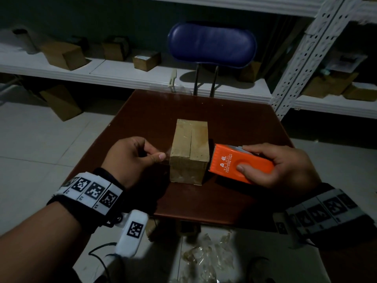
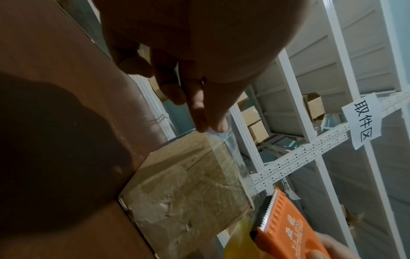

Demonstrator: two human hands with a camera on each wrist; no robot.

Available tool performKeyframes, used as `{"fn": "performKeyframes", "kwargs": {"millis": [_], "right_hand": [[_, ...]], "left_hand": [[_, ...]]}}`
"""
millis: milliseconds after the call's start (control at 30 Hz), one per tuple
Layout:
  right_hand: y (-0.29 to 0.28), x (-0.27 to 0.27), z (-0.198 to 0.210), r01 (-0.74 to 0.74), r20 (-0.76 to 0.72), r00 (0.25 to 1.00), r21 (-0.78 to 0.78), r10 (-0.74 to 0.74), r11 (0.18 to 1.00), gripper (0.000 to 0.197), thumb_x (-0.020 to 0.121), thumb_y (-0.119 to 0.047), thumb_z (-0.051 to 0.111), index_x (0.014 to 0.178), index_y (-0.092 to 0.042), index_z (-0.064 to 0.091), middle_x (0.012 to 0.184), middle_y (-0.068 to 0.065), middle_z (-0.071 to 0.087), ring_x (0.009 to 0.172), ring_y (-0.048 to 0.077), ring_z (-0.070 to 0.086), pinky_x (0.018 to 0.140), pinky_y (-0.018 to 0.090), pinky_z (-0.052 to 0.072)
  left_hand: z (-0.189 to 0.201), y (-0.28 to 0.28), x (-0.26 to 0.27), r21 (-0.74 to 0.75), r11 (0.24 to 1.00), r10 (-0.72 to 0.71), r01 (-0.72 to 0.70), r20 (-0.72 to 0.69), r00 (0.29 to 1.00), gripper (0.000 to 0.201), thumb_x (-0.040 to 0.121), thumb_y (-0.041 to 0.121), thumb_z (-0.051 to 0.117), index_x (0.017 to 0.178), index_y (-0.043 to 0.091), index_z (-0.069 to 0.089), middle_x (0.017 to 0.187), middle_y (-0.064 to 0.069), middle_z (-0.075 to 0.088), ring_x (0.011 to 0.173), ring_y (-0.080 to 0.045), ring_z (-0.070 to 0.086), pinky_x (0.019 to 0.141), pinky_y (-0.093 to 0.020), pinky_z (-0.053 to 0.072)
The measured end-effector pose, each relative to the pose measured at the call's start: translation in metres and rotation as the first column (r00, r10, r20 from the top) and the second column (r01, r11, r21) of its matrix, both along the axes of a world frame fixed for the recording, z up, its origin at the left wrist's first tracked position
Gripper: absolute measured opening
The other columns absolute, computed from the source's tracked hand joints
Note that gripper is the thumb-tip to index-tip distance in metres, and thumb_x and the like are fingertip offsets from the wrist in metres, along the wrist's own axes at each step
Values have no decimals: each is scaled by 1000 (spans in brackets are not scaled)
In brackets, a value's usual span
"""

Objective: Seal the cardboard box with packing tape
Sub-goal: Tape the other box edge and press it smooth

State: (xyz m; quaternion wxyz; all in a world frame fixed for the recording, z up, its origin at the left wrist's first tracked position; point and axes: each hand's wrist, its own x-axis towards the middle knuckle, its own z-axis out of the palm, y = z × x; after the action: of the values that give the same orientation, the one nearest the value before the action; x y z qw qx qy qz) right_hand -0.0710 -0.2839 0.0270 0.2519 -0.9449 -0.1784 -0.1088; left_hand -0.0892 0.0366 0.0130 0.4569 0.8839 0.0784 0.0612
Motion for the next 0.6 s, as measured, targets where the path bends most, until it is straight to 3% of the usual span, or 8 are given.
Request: {"fn": "performKeyframes", "kwargs": {"millis": [100, 200, 267, 333, 400, 500, 600], "right_hand": [[1, 0, 0, 3, 4, 1000, -11, -3, 1000, 67, 68, -77, 56, 119, -37, 71, 103, -29, 60, 88, 0, 62, 87, 26, 51], [4, -1, 0, -12, 26, 1000, -27, 13, 1000, 66, 71, -74, 56, 120, -33, 72, 110, -13, 74, 88, 7, 69, 88, 38, 56], [5, -1, 1, -28, 42, 999, -20, 28, 999, 63, 72, -72, 59, 119, -31, 73, 110, -9, 76, 88, 8, 71, 86, 41, 58], [6, -1, 1, -41, 62, 997, -14, 42, 999, 61, 73, -69, 62, 119, -30, 73, 108, -8, 77, 88, 10, 73, 84, 41, 59], [6, -1, 0, -49, 86, 995, -14, 50, 999, 59, 73, -67, 64, 117, -29, 74, 107, -6, 78, 87, 12, 74, 83, 42, 59], [6, 1, 0, -55, 79, 995, -48, 59, 997, 61, 74, -68, 63, 119, -29, 73, 110, -6, 77, 88, 15, 73, 87, 38, 55], [4, 2, -1, -43, 80, 996, -80, 49, 996, 62, 73, -70, 60, 119, -30, 73, 112, -7, 76, 89, 11, 71, 87, 30, 47]], "left_hand": [[1, 2, 1, -34, 999, 6, -7, -28, 1000, 18, 75, 23, 84, 77, 16, 68, 75, -1, 73, 73, -15, 70, 67, -30, 55], [2, 6, 5, -75, 997, 1, -6, -67, 998, 38, 65, 23, 91, 89, 14, 63, 89, -7, 70, 86, -25, 68, 80, -44, 57], [4, 5, 10, -81, 997, -1, 0, -16, 1000, 56, 58, 31, 93, 101, 17, 60, 101, -5, 66, 89, -21, 63, 79, -35, 53], [12, 0, 15, 24, 997, -83, 80, 132, 988, 70, 55, 46, 89, 114, 22, 59, 116, 4, 62, 95, -7, 58, 82, -19, 45], [20, -7, 23, 192, 956, -266, 223, 237, 934, 81, 55, 59, 81, 126, 26, 59, 131, 8, 58, 116, -4, 53, 98, -20, 41], [18, -21, 34, 292, 875, -444, 386, 167, 880, 83, 59, 62, 76, 134, 28, 59, 145, 11, 52, 136, 0, 39, 111, -26, 35], [5, -30, 43, 382, 802, -527, 459, 91, 845, 73, 69, 57, 76, 136, 31, 59, 149, 11, 50, 143, -3, 32, 117, -28, 25]]}}
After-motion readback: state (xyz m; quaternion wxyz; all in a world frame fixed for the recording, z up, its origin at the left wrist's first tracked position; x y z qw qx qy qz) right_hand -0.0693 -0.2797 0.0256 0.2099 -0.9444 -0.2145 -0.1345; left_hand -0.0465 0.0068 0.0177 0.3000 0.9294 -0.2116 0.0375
